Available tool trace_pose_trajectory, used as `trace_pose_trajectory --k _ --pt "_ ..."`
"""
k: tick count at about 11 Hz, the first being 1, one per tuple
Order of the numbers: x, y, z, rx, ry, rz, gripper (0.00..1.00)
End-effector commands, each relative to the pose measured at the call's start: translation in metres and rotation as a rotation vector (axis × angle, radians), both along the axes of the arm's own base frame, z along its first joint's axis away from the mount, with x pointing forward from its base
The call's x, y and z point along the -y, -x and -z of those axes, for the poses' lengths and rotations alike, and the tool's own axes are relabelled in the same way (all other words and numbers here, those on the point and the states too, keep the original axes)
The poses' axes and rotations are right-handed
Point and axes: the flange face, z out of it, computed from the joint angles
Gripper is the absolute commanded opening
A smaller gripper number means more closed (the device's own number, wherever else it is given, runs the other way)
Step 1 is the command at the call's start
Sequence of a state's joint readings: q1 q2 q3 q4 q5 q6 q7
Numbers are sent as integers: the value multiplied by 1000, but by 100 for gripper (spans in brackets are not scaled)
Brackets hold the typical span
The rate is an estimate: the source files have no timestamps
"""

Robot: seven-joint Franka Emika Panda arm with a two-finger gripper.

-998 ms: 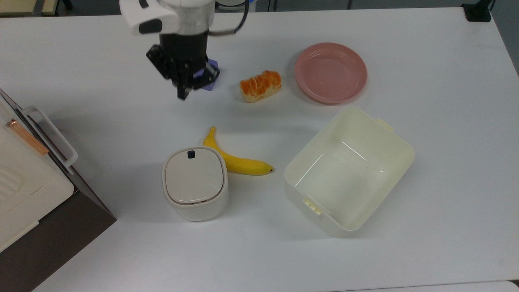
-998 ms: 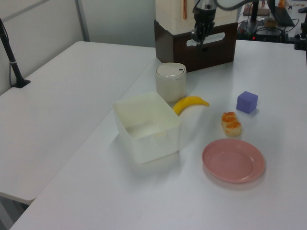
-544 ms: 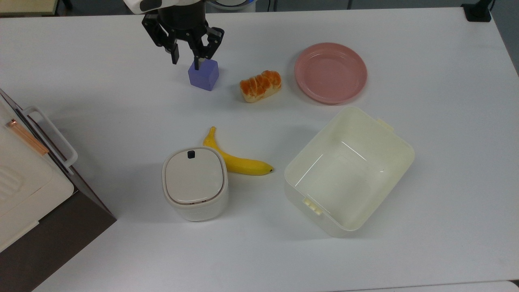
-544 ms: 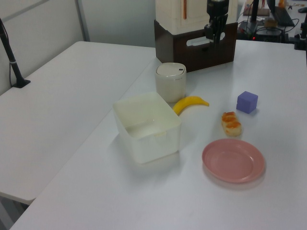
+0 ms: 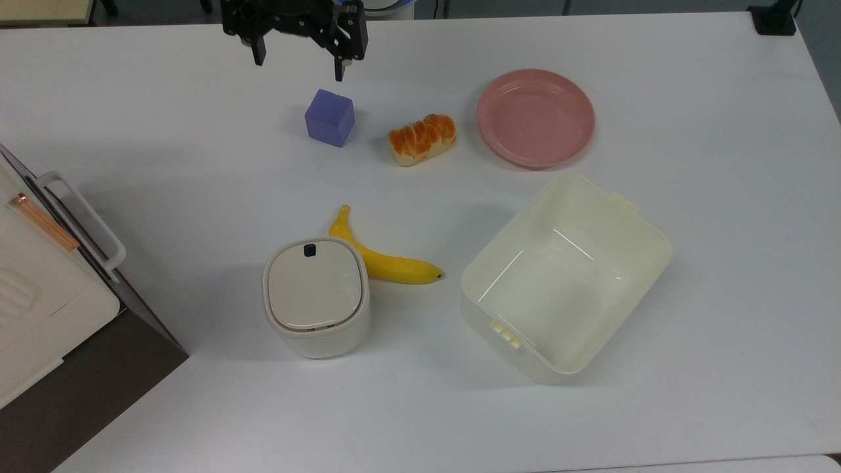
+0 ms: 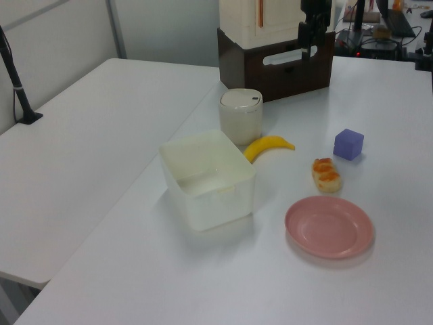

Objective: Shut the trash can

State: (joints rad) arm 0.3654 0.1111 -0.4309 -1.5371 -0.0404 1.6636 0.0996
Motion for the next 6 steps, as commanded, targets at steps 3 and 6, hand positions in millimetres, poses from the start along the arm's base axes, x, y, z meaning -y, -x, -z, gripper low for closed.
trace_pose_trajectory --k 3,6 --pt "-9 10 0 87 -66 -31 100" --pt "-5 15 -8 101 -127 -11 100"
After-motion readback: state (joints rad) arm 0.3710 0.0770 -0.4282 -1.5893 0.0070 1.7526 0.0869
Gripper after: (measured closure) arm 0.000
